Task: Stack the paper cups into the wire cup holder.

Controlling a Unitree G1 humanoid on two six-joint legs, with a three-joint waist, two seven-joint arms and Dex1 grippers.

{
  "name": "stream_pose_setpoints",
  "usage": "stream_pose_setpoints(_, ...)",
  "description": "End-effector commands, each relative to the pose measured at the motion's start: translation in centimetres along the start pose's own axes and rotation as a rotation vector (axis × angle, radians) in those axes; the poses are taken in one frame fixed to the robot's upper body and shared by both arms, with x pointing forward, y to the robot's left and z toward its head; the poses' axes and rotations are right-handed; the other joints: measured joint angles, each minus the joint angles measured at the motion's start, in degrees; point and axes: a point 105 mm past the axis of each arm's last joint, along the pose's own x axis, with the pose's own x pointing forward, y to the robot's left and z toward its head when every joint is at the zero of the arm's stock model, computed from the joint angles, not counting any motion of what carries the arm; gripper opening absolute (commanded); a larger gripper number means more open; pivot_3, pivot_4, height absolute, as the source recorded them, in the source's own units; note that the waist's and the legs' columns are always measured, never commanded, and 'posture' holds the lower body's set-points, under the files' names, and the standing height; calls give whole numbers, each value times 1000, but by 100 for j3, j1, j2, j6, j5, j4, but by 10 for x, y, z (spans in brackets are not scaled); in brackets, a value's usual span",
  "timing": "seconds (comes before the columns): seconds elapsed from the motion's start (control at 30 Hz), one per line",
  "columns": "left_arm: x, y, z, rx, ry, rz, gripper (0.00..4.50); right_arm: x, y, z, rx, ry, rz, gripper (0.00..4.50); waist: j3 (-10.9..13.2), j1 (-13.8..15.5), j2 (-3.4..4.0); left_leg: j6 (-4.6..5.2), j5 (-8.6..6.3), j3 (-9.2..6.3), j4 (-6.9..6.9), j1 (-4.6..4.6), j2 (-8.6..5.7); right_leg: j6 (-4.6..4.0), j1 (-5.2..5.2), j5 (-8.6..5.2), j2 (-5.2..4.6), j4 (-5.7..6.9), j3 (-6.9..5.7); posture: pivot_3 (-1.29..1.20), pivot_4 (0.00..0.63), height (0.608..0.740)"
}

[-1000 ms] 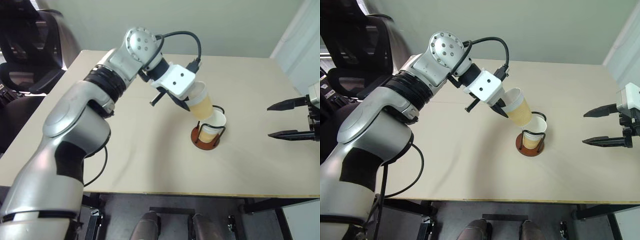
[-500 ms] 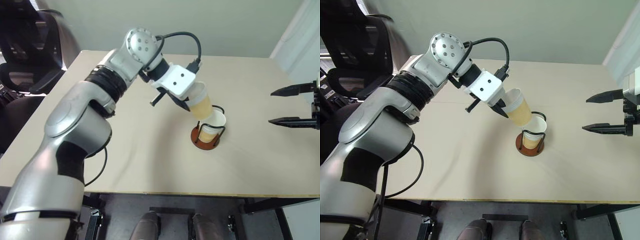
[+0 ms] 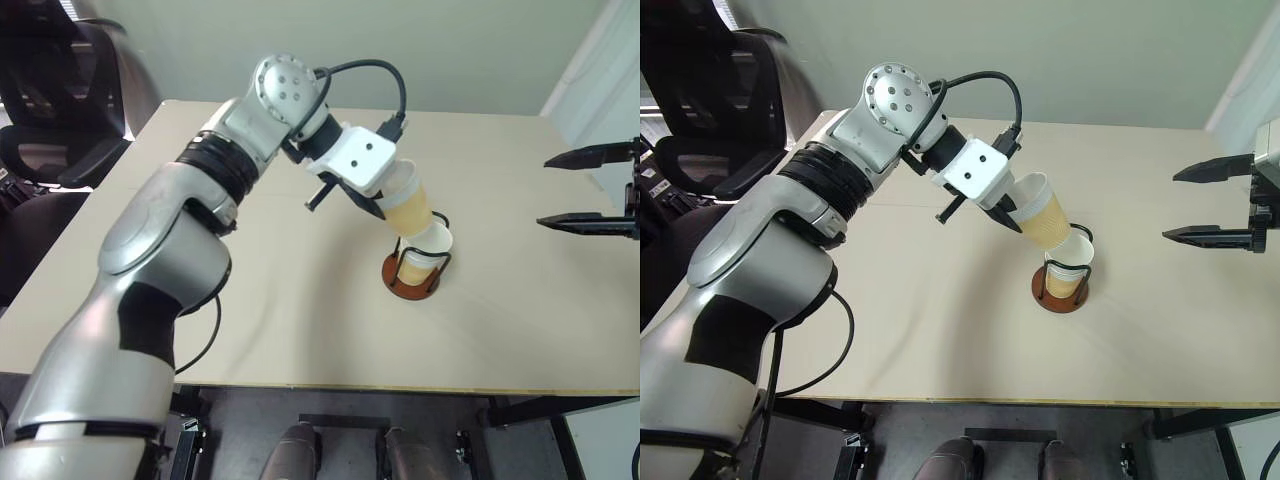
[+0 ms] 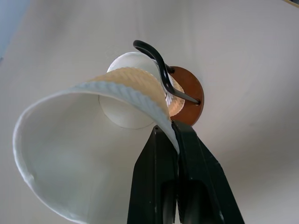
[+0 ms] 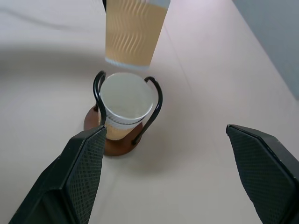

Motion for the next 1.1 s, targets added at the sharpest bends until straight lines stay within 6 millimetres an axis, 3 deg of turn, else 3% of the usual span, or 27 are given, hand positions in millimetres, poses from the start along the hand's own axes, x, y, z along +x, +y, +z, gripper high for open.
stream_pose_setpoints(0.03,-10,11,13,48,-4,19,36,-7,-5,13,-42,-22,-23,4172,0,-1,0,0,0,0,0,0,0,0,0,0,0,0,0,0,150,740)
stream_pose_setpoints(0.33,-4,22,22,33,-51,41,36,-7,9,38,-25,-78,34,4172,0,1,0,1,-1,5,-1,-1,0,0,0,0,-1,-2,0,0,150,740)
stream_pose_setpoints(0.57,-1,29,24,40,-19,33,36,-13,8,53,-31,-98,25,4172,0,2,0,0,0,6,0,-1,-1,0,0,-1,-1,-2,3,0,150,740)
stream_pose_setpoints(1.1,10,42,35,134,83,-26,36,-29,6,59,-13,-70,24,4172,1,8,0,9,-5,11,-2,-2,-2,4,-1,-4,-2,-8,6,0,150,740)
